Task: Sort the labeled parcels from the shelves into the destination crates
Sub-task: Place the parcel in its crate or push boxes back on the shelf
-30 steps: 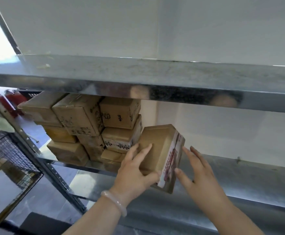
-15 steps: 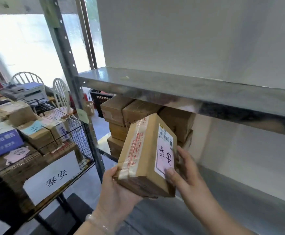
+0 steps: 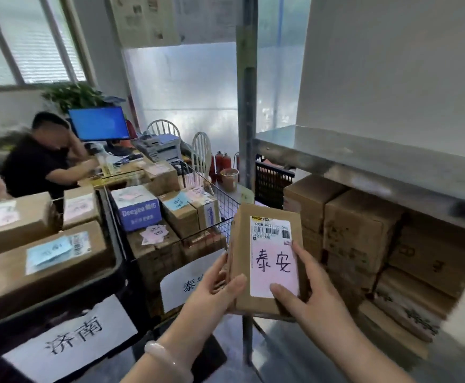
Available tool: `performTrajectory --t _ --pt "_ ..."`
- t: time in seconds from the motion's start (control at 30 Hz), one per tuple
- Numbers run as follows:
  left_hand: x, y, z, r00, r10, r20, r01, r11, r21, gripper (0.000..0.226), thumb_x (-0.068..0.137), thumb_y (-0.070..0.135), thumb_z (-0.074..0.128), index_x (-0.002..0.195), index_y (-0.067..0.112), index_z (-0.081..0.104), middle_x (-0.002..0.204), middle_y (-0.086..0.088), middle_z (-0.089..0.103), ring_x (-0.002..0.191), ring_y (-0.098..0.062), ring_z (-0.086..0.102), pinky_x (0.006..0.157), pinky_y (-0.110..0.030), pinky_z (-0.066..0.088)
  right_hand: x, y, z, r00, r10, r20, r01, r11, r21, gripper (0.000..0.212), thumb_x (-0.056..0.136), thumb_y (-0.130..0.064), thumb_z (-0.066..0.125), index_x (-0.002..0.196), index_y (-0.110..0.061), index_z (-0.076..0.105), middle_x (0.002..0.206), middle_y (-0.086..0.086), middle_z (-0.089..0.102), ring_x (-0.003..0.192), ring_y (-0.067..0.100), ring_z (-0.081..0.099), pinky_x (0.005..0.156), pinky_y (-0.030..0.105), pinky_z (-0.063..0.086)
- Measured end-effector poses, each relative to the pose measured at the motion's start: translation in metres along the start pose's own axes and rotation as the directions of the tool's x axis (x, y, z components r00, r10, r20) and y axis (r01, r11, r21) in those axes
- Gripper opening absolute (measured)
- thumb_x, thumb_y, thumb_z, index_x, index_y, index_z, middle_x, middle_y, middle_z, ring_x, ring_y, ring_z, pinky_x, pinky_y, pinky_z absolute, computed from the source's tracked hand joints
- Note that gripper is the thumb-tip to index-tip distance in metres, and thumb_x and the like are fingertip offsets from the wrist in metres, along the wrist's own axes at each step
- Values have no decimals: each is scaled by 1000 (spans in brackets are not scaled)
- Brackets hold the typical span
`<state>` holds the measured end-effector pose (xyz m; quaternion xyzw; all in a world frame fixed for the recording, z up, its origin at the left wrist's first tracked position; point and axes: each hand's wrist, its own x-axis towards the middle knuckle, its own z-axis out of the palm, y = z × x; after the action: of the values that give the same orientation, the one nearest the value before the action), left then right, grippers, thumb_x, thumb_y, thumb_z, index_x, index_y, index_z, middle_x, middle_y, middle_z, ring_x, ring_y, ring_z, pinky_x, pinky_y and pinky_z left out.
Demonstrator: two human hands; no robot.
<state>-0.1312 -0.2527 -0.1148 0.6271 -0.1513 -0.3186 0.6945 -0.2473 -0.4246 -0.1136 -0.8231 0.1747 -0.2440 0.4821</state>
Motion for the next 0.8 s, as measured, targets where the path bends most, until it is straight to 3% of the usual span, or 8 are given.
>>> performTrajectory --t 0.1,0.17,0.23,0.33,0.4,0.5,0.63,0.8 --pt "9 13 -32 998 26 -58 -28 999 -44 80 55 46 89 124 52 50 111 9 74 97 -18 73 75 -35 61 24 -15 30 998 -42 54 42 999 16 83 78 -38 78 143 -50 29 136 -36 36 117 -30 29 86 -6 29" --pt "15 20 -55 991 30 -130 -43 994 -96 72 59 37 83 125 47 54 108 5 75 96 -20 74 76 -39 61 39 -27 50 996 -41 84 38 999 39 86 77 -45 77 145 -51 25 141 -30 37 125 -16 37 98 12 38" --pt "19 27 -79 983 18 -183 -47 987 -153 75 55 37 82 125 43 55 107 2 76 94 -21 74 75 -41 61 52 -38 70 993 -19 116 11 998 69 86 75 -55 74 143 -57 22 143 -28 37 124 -7 43 97 25 47" --pt "28 35 -118 977 37 -211 -79 978 -192 59 75 30 82 126 40 55 106 0 76 93 -21 74 72 -41 62 69 -55 102 989 -8 145 -7 994 106 76 72 -66 67 132 -71 20 140 -31 35 111 -16 44 77 11 46" --pt "36 41 -146 975 48 -215 -90 977 -191 46 85 32 74 126 42 55 108 2 76 94 -19 74 74 -41 62 78 -62 123 988 -23 155 5 993 116 73 71 -70 61 132 -72 20 144 -28 33 113 -16 41 87 15 44" --pt "51 53 -183 975 55 -216 -97 977 -191 47 83 41 74 126 42 55 108 0 76 96 -22 74 73 -39 60 90 -70 150 980 -31 199 12 995 98 69 71 -74 55 132 -73 23 145 -32 32 135 3 35 110 42 37" --pt "78 72 -222 959 56 -277 -105 981 -163 47 86 42 71 129 37 53 103 -2 77 92 -23 74 73 -39 60 107 -78 173 972 -99 213 97 995 17 64 72 -77 48 132 -72 25 127 -57 20 137 -5 28 115 40 31" --pt "116 100 -258 931 23 -365 -81 986 -144 35 92 46 62 121 27 64 98 -6 77 84 -23 75 69 -40 61 138 -82 191 967 -103 231 107 994 -6 60 74 -75 46 133 -68 31 133 -47 25 133 -10 31 113 36 35"
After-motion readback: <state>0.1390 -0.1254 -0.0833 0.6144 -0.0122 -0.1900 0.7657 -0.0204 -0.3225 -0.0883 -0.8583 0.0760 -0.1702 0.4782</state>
